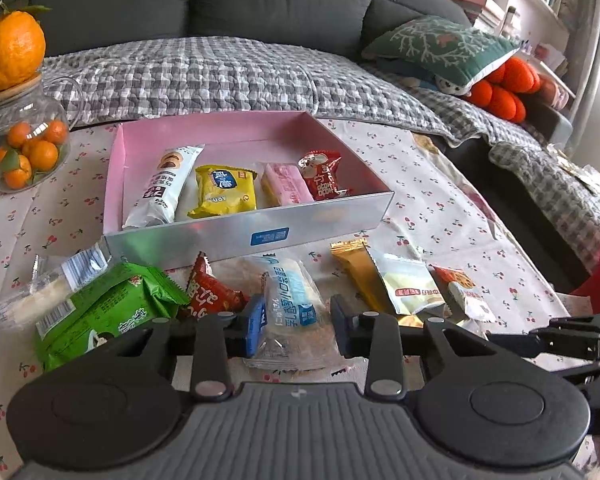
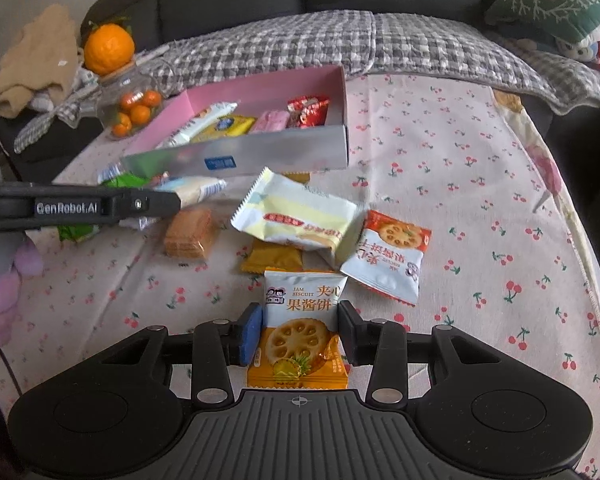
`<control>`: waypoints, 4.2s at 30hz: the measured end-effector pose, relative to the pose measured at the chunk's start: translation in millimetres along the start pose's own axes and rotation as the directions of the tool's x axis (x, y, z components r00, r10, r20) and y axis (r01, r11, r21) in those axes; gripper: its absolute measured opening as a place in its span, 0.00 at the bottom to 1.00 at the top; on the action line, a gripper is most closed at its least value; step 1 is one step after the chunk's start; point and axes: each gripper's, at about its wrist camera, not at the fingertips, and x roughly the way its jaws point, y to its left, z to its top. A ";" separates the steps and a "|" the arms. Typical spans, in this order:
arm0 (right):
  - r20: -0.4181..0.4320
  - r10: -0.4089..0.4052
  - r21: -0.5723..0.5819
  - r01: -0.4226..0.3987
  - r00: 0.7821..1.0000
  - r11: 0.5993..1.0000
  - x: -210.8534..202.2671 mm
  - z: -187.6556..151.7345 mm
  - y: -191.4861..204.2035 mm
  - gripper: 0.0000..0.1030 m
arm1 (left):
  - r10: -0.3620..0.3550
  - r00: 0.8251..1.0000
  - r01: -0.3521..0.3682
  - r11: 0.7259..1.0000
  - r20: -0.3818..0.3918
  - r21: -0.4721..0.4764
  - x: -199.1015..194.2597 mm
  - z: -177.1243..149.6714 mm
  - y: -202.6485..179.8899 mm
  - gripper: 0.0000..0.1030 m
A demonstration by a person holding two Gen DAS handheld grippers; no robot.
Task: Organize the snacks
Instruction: 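Grasp the orange lotus-biscuit packet with the right gripper while the left grasps a clear wrapped pastry, then lower the lotus packet and pastry into the pink box and open both grippers, then withdraw both grippers from the box toward the remaining snacks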
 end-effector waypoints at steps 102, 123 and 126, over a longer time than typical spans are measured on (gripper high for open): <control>0.113 0.041 0.322 -0.075 0.993 0.944 83.3 200.0 -10.2 0.79 | 0.037 0.999 -0.035 0.997 0.028 -0.075 50.9 103.0 62.5 0.99; 0.071 -0.003 0.235 -0.014 0.997 0.972 16.5 156.6 21.3 0.88 | 0.116 0.993 -0.115 0.989 0.003 -0.088 -22.1 65.9 46.6 0.99; 0.067 -0.012 0.218 -0.002 0.998 0.976 14.9 145.7 23.3 0.88 | 0.112 0.994 -0.110 0.991 0.017 -0.069 -28.2 60.0 43.6 0.99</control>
